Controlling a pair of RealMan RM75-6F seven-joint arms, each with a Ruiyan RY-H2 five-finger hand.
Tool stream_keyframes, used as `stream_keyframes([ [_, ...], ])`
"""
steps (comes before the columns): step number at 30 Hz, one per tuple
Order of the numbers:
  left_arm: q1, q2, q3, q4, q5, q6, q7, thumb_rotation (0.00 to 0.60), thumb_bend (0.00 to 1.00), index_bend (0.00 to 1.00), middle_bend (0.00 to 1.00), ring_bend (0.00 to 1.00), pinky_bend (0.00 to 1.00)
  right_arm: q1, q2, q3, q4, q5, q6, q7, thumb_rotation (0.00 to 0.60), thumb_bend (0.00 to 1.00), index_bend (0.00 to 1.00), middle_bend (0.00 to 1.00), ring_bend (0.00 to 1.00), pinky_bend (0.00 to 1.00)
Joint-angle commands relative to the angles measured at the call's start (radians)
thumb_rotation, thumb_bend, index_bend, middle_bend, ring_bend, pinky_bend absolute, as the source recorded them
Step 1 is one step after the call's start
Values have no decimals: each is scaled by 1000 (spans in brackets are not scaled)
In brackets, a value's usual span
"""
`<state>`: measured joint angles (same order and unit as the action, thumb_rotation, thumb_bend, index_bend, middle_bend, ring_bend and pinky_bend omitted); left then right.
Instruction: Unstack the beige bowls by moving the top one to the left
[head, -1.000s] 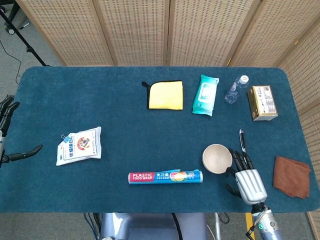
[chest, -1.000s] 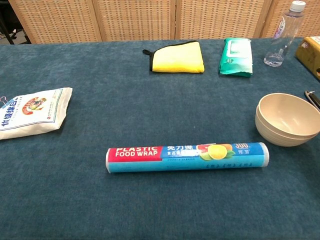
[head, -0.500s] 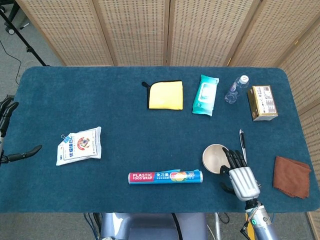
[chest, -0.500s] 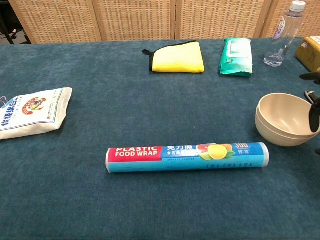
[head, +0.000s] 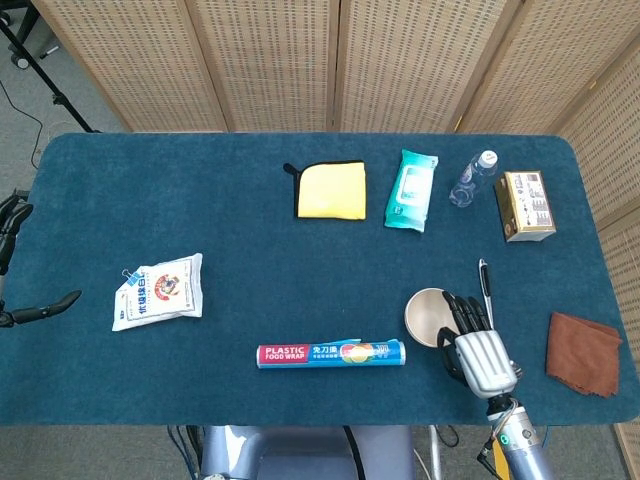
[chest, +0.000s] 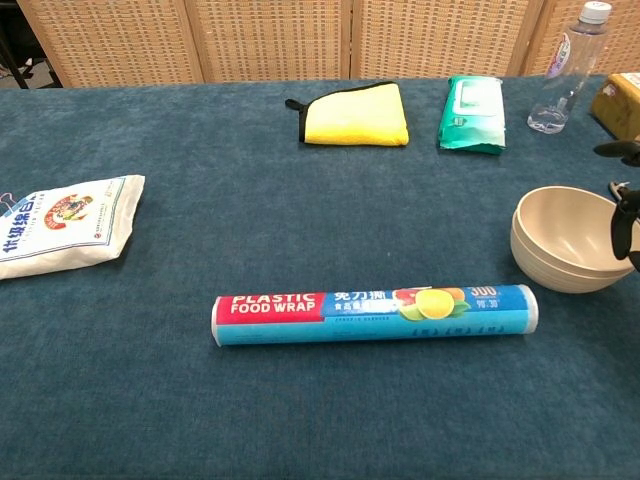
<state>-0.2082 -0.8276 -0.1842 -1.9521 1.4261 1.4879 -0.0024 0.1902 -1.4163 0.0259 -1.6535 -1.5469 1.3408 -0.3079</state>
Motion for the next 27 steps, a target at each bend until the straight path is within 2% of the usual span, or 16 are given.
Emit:
stream_keyframes([
  [1, 0, 0, 0, -1, 0, 1, 1, 322, 98, 0, 0, 0, 0, 0, 0, -1, 3, 1, 1, 1, 600, 555, 524, 0, 0, 0],
  [14, 0, -5, 2, 1, 0, -1, 5, 322, 98, 0, 0, 0, 0, 1, -1, -7, 17, 0, 9, 12, 600, 516, 497, 0, 0, 0],
  [19, 2, -4, 3, 1, 2, 1, 4, 323, 98, 0, 0, 0, 0, 3, -4, -8, 18, 1, 9, 12, 600, 466, 480, 0, 0, 0],
  [27, 5, -2, 5, 3, 1, 2, 2, 322, 98, 0, 0, 0, 0, 5, -15, -14, 25, 6, 0, 9, 600, 466, 471, 0, 0, 0],
])
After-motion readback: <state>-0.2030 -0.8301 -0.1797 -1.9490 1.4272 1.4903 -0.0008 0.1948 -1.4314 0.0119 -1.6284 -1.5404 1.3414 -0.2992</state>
